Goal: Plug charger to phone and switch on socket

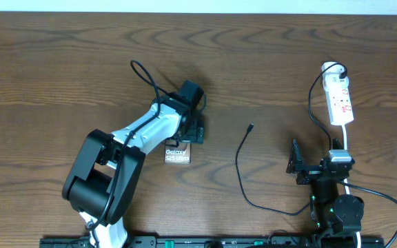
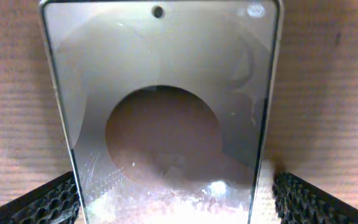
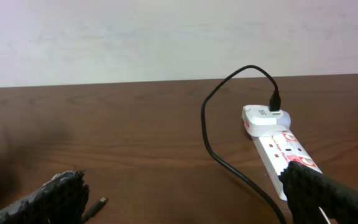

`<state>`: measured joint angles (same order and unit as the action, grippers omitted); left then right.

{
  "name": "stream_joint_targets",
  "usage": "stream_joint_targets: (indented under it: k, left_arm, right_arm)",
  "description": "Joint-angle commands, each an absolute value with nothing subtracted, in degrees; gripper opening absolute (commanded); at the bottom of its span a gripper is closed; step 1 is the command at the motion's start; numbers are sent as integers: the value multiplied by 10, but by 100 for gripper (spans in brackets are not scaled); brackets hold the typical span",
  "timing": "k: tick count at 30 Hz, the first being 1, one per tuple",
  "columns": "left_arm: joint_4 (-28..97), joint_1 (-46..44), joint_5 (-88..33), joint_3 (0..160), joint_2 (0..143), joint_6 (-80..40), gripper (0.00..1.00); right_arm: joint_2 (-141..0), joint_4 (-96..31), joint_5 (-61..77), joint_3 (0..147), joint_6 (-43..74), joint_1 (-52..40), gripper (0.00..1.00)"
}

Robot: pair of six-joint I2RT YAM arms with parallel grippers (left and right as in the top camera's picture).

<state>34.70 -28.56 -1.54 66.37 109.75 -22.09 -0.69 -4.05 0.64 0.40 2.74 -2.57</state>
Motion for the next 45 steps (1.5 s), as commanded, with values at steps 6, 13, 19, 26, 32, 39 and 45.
stream_joint_targets:
  k: [6,13,19,26,32,39,45]
  left_arm:
    - [346,-288,-38,640,1173,-243,98]
    - [353,-289,-38,640,1173,-243,99]
    - [360,-289,-38,639,1173,-243,94]
    - [360,-289,-38,639,1174,-243,84]
    - [360,-289,-38,639,1174,-243,76]
    - [364,-289,-38,639,1174,-243,59]
    - [372,-288,-38,640,1174,-243,50]
  right_arm:
    - [-4,-43,10,3,23,-34,99]
    - [-4,-43,10,3,23,-34,99]
    - [-4,-43,10,3,23,-34,99]
    - [-4,-43,10,3,23,-34,99]
    - [-4,-43,10,3,23,-34,99]
    - [-4,-43,10,3,23,-34,99]
    - [-4,-43,10,3,23,-34,99]
